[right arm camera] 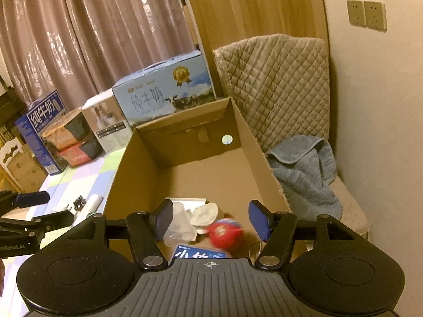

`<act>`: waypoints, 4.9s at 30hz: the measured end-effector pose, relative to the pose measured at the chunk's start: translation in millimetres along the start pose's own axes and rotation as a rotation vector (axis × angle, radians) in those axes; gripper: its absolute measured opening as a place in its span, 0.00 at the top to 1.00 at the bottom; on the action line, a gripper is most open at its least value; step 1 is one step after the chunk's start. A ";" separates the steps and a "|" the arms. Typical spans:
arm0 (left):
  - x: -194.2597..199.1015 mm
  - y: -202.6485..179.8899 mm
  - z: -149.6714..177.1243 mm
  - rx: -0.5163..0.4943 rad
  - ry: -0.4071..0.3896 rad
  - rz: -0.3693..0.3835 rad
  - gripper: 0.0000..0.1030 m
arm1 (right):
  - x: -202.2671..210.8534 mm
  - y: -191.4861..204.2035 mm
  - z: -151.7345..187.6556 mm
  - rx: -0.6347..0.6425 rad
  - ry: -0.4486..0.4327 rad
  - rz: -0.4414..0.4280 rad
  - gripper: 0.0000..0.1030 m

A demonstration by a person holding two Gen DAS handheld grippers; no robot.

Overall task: Organize rigid objects
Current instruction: 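Open the left gripper to drop the container while the right releases the figure into the box, then move both grippers back toward the white device and bottle on the table, then lower the right gripper toward the green-capped white bottle, then grasp the green-capped bottle with the right gripper while the left grasps the white square device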

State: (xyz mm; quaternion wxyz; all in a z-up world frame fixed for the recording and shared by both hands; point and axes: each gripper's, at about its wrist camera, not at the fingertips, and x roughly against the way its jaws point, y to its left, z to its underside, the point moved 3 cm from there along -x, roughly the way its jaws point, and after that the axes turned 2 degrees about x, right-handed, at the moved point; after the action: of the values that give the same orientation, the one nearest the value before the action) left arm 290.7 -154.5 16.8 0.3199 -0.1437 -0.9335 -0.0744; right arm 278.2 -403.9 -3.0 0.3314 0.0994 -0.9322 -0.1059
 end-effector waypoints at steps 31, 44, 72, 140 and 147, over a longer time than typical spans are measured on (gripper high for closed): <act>115.6 111.1 79.9 0.145 -0.002 -0.186 0.22 | 72.5 114.0 11.2 0.098 -0.078 -0.141 0.39; 124.4 165.6 130.5 0.232 0.045 -0.261 0.18 | 51.4 195.4 51.7 0.208 -0.035 -0.237 0.33; 27.4 209.9 157.1 0.344 0.098 -0.236 0.13 | -86.7 236.9 86.2 0.180 0.030 -0.194 0.34; -94.6 238.2 114.5 0.298 0.067 -0.100 0.27 | -200.1 230.7 64.7 0.231 0.082 -0.041 0.73; -103.7 239.1 115.6 0.273 0.068 -0.085 0.37 | -201.0 231.1 62.8 0.211 0.090 -0.062 0.73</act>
State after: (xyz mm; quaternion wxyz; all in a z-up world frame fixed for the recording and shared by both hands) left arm 377.8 75.8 -126.8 0.3644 -0.0565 -0.9289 0.0352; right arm 364.3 -122.9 -109.7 0.3574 0.1669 -0.9188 -0.0129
